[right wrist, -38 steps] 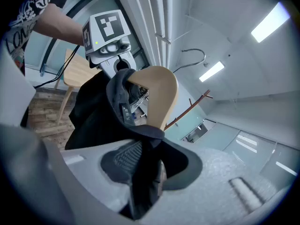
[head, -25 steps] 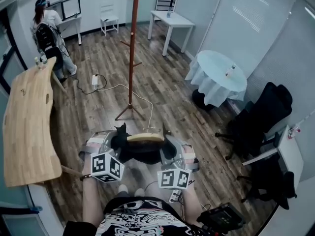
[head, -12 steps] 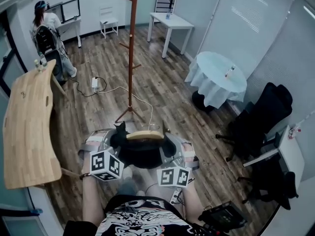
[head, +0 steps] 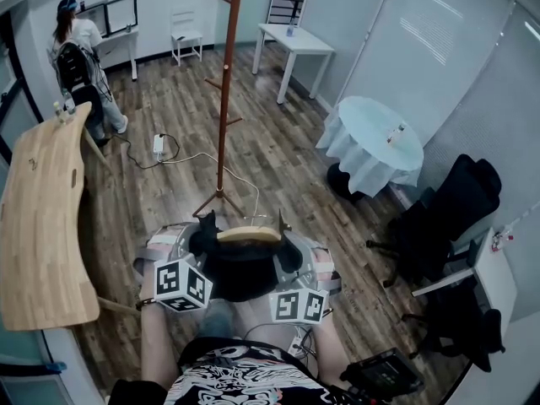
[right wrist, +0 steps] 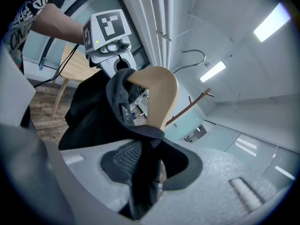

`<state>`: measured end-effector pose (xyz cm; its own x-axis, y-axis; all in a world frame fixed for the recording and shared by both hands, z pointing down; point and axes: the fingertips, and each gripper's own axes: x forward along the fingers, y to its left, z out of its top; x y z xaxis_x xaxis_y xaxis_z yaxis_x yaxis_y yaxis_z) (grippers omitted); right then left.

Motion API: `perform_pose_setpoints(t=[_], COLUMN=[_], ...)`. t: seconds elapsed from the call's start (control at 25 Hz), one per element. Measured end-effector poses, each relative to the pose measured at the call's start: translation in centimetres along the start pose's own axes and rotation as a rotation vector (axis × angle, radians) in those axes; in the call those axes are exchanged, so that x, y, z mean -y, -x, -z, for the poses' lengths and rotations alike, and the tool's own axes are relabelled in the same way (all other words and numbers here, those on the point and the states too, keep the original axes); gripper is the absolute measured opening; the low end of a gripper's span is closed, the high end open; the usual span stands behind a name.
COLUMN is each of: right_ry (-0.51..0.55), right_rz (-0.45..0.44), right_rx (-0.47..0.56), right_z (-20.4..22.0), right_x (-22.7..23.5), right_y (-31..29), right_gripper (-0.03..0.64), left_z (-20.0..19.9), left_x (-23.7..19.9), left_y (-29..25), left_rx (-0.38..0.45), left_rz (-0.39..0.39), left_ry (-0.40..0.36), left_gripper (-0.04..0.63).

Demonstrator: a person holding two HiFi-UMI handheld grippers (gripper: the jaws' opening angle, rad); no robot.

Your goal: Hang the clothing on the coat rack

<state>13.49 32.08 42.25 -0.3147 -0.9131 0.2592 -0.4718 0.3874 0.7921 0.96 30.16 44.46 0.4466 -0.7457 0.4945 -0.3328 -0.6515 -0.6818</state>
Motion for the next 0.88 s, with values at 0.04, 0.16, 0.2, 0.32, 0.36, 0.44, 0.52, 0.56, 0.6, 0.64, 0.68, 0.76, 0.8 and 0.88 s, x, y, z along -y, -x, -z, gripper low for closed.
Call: perform_pose_setpoints(t=[0.04,0.16,0.2,0.32,0.36,0.44,0.52,0.56,0.6,0.64,0.68,0.76,0.8,0.88], right_ry=[-0.003,-0.011,-0.013,-0.017,-0.018,-0.021,-0.026,-0.029,-0.031,-0.033,-0.035,-0.037,-0.039,-0.042], right_rz=[-0.004,-0.013,-0.014,-0.02,-0.023,-0.029,-0.028,-0.025,-0.022,-0.019,-0.015,-0.011,-0.011,-0.01], right_rx=[-0.001,-0.005,-0.007,-0.017,-0.02,-0.025,-0.032,-0.036,-0.04,-0.043,-0.046,-0.051,-0.054,-0.061], right_z=[0.0,0.2,0.2,0.3,0.3,0.2,0.1,0.1,0.1,0.1,0.0,-0.1,-0.1,-0.3], right_x=[0.0,0.4,0.6,1.5,1.8,2.5,3.3,3.8,4.3,4.8,5.2,5.9,6.1,6.4], right_y=[-0.9,-4.1,-5.2,-9.0,-10.2,-12.7,-15.3,-16.7,-18.0,-19.3,-20.7,-23.4,-24.7,-27.0], right_gripper=[0.114,0.114,0.114,0.114,0.114,0.114,0.114,0.114,0.114,0.114,0.114,0.114,0.114,0.114], left_z=[0.5,1.8,2.3,3.5,3.9,4.8,5.5,5.9,6.2,6.5,6.9,7.8,8.3,9.4], left_x=[-0.4,-2.2,-2.9,-5.5,-6.3,-8.1,-10.1,-11.1,-12.2,-13.2,-14.2,-16.2,-17.1,-18.7], left_y=[-0.7,-2.9,-3.8,-6.5,-7.4,-9.1,-10.9,-11.8,-12.7,-13.7,-14.7,-16.6,-17.4,-18.9], left_rx=[0.001,-0.002,-0.003,-0.005,-0.005,-0.005,-0.005,-0.004,-0.002,0.001,0.003,0.009,0.011,0.014], left_rz=[0.004,0.018,0.022,0.033,0.039,0.051,0.058,0.062,0.065,0.068,0.069,0.071,0.072,0.076], left_ry=[0.005,0.01,0.009,0.008,0.01,0.014,0.012,0.009,0.006,0.002,-0.001,-0.007,-0.01,-0.017], left_gripper=[-0.003,-0.003,-0.003,-0.003,-0.003,-0.003,-0.003,-0.003,-0.003,-0.003,-0.003,-0.003,-0.003,-0.003])
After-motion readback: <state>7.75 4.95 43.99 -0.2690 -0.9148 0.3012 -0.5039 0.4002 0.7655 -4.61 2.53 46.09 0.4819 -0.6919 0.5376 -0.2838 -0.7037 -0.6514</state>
